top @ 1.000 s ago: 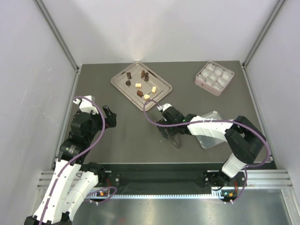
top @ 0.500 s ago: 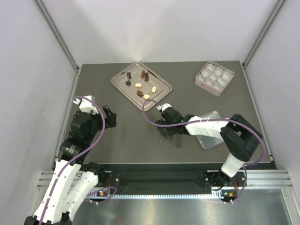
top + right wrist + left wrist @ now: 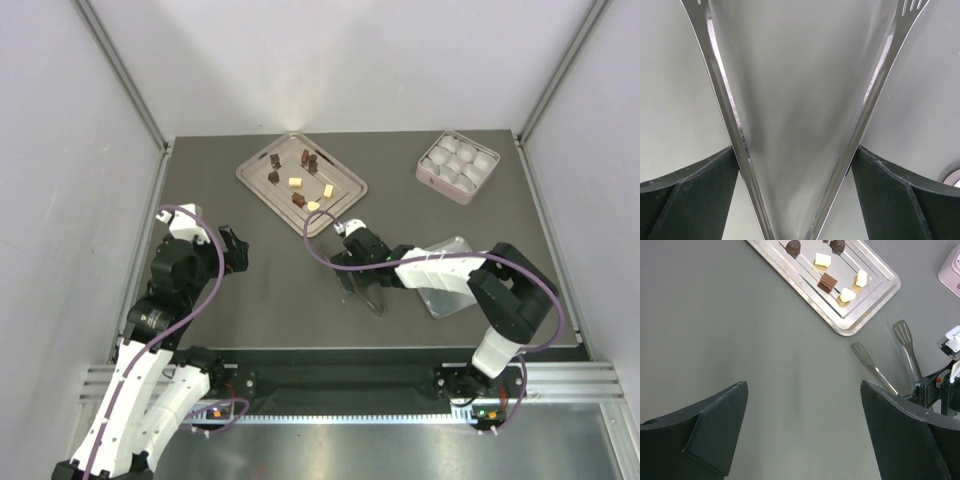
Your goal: Pack the chocolate
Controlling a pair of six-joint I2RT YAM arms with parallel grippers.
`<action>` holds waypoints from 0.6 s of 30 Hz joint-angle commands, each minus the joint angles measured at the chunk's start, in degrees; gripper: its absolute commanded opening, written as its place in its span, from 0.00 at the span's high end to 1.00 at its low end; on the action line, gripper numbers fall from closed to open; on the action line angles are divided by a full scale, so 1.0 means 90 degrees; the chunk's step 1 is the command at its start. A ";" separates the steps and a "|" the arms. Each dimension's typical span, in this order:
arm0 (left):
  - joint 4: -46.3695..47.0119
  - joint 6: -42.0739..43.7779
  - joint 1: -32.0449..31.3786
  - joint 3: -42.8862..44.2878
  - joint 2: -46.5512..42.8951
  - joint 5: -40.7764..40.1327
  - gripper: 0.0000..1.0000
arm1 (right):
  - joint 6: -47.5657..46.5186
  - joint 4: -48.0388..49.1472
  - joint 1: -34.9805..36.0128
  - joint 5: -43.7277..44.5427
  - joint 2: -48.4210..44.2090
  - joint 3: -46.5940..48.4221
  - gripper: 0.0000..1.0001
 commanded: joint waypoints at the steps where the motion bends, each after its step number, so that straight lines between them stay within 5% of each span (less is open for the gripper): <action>1: 0.0168 -0.0025 -0.0008 0.0168 -0.0026 0.0058 0.01 | 0.0027 0.0074 -0.0073 -0.0073 0.0131 -0.0103 0.12; 12: 0.0178 -0.0015 -0.0008 0.0159 -0.0006 0.0107 0.01 | -0.0061 -0.1565 -0.0200 0.0103 -0.1039 0.0531 0.31; 18: 0.0188 -0.0015 0.0002 0.0149 -0.0016 0.0136 0.01 | -0.0139 -0.2445 -0.0424 -0.0384 -0.1724 0.1039 0.34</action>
